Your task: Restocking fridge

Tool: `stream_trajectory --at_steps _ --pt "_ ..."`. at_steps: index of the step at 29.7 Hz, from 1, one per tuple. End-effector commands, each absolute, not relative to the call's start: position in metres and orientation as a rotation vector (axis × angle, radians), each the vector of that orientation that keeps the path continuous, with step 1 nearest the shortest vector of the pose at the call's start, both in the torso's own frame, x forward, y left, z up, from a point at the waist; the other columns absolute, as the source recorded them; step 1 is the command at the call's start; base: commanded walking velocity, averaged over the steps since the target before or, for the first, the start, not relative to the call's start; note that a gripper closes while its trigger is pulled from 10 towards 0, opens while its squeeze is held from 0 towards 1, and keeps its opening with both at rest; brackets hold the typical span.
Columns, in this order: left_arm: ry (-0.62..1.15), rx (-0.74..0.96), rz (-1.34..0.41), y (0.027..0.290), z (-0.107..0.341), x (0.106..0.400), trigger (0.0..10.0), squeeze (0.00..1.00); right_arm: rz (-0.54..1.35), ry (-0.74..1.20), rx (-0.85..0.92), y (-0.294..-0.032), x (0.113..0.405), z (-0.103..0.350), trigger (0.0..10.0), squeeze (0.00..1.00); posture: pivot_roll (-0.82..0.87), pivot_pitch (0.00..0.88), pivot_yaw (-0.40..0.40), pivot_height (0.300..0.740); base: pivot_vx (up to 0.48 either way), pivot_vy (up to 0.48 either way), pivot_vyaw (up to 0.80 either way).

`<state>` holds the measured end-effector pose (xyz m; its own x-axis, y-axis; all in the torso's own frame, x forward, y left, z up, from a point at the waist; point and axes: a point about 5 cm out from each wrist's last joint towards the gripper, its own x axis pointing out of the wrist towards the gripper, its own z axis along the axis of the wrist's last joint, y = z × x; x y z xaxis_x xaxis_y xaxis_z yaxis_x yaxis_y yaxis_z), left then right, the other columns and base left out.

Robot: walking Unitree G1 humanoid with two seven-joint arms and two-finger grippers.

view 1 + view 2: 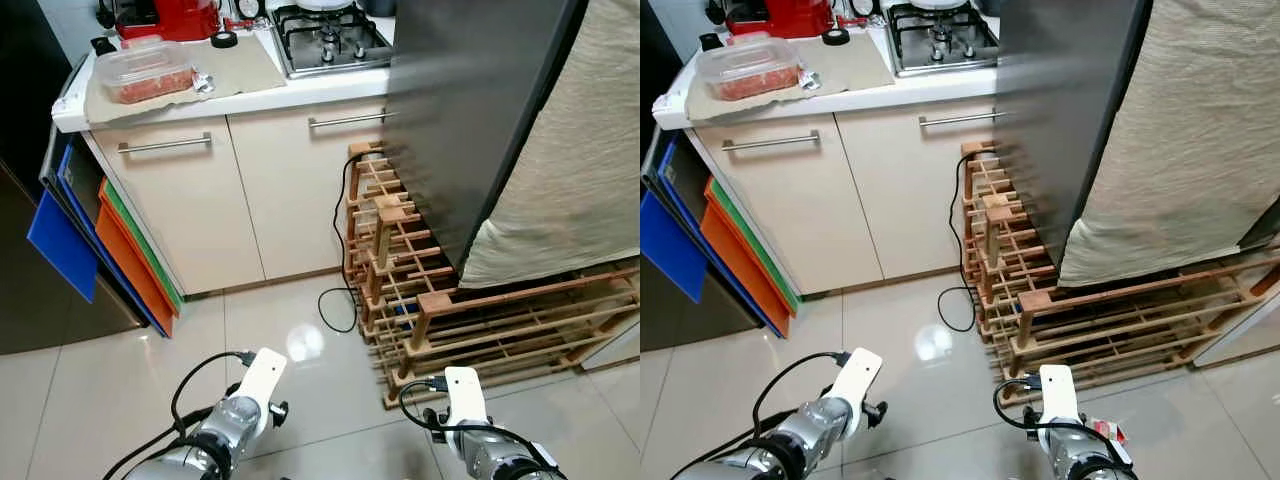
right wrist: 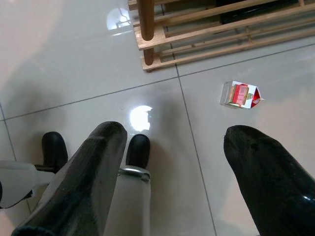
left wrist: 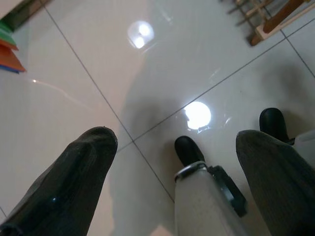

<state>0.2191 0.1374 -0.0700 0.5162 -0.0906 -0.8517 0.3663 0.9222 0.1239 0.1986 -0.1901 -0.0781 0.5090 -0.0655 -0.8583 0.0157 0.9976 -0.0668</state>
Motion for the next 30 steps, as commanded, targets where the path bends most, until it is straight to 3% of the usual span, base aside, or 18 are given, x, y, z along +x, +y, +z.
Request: stream_trajectory --at_steps 1,30 --pt "1.001 0.312 -0.271 0.1412 -0.0707 0.2179 10.0 0.0 -0.036 1.033 -0.066 -0.1905 0.2009 -0.0768 10.0 0.0 0.02 0.001 0.027 0.74 0.0 0.0 0.0" --pt "0.986 0.354 -0.311 0.137 -0.0695 0.2198 10.0 0.0 -0.069 1.028 -0.074 -0.1999 0.2038 -0.0738 10.0 0.0 0.0 0.0 0.039 0.74 0.0 0.0 0.0"
